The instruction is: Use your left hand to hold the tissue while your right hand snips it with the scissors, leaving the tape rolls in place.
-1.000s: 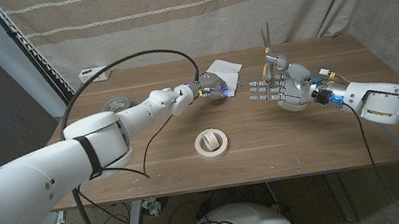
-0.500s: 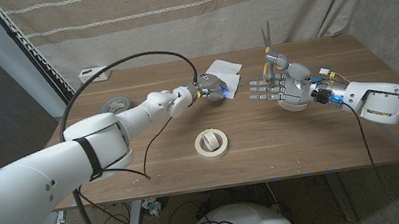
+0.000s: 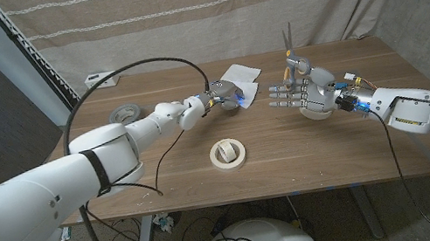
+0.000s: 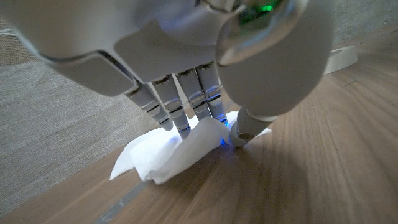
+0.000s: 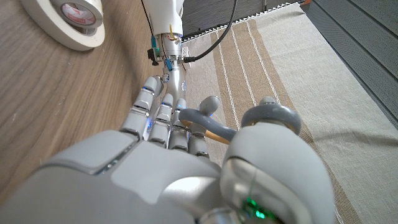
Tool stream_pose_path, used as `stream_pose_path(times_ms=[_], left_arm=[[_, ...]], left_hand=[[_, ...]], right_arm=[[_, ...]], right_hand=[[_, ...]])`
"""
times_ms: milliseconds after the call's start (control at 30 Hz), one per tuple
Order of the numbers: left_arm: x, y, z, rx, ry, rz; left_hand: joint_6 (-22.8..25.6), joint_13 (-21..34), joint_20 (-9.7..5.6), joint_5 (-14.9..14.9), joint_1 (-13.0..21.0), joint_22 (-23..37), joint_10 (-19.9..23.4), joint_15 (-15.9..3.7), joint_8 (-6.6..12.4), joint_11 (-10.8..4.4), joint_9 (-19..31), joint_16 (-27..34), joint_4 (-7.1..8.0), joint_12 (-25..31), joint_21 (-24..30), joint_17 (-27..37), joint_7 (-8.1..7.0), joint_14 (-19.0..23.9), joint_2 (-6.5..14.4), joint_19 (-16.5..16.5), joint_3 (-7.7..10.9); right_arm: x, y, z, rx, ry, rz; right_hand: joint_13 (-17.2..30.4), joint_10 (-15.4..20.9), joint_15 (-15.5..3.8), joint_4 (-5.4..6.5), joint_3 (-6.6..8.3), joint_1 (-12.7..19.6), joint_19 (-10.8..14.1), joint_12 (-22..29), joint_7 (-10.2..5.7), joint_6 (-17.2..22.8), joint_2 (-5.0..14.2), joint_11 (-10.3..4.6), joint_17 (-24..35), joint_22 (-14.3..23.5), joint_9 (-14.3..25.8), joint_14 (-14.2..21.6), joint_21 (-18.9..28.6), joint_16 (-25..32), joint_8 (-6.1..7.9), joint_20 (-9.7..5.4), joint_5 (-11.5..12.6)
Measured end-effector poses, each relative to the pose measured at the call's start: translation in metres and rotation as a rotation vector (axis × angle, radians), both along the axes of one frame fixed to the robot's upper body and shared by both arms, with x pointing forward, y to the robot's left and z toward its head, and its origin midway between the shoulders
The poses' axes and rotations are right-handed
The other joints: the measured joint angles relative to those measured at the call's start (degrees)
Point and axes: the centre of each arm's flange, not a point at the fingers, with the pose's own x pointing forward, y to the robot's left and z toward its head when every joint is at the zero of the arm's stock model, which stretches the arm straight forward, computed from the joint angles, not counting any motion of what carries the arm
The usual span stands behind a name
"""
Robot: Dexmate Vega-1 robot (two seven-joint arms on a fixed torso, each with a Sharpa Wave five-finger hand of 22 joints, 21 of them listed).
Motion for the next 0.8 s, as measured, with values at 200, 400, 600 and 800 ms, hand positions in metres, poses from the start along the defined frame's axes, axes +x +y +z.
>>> stream_pose_path(times_ms=[200, 400, 600, 800], left_arm=[[-0.004, 0.008, -0.003, -0.092, 0.003, -0.039], [-0.010, 0.017, -0.001, -0.189, -0.016, -0.082], [-0.018, 0.024, 0.006, -0.287, -0.057, -0.126], [-0.024, 0.030, 0.011, -0.362, -0.090, -0.156]], left_hand=[[3.34, 3.23, 0.22, 0.64, 0.62, 0.05, 5.91, -0.41, 0.00, -1.26, 0.09, 0.15, -0.03, -0.05, 0.44, 0.38, -0.74, 2.58, -0.64, 1.02, 0.91], [3.64, 3.92, -0.09, 0.87, 0.69, 0.14, 6.15, -0.25, -0.02, -1.04, 0.09, 0.15, 0.21, 0.45, 0.58, 0.55, -0.65, 2.85, -0.70, 1.33, 1.15], [3.95, 8.17, 0.00, 0.88, 0.69, 0.30, 6.20, -0.50, 0.25, -1.00, 0.09, 0.15, 0.20, 0.79, 0.89, 0.65, -0.34, 3.11, -0.70, 1.87, 1.62], [3.95, 8.39, 0.03, 1.00, 0.69, 0.57, 6.07, -0.50, 0.26, -1.11, 0.09, -0.14, 0.66, 0.80, 1.22, 0.65, -0.34, 3.54, -0.70, 2.68, 2.08]], right_arm=[[-0.001, 0.000, -0.001, 0.002, 0.000, -0.002], [-0.002, 0.000, -0.002, 0.004, -0.005, -0.003], [-0.002, 0.001, -0.003, 0.005, -0.008, -0.002], [-0.003, 0.001, -0.003, 0.005, -0.012, -0.001]], right_hand=[[0.00, 0.00, 0.00, -0.07, -0.39, 0.00, 0.01, 0.00, 0.00, 0.00, 0.00, 0.00, 0.00, 0.00, -0.02, 0.00, 0.00, 0.00, 0.22, -0.01, 0.00], [0.00, 0.00, 0.00, 0.00, -0.47, 0.00, 0.00, 0.00, 0.00, 0.00, 0.00, 0.00, 0.00, 0.00, 0.00, 0.00, -0.42, 0.00, 0.22, -0.01, 0.00], [0.00, 0.00, 0.00, 0.00, -0.47, 0.00, 0.00, 0.00, 0.00, 0.00, 0.00, 0.00, 0.00, 0.00, -0.09, 0.00, -0.63, 0.00, 0.21, -0.01, 0.00], [-0.01, 0.00, 0.00, 0.00, -0.46, -0.24, 0.00, 0.00, 0.00, 0.00, 0.23, 0.00, 0.00, 0.00, -0.17, 0.00, -0.63, 0.00, 0.21, -0.01, 0.00]])
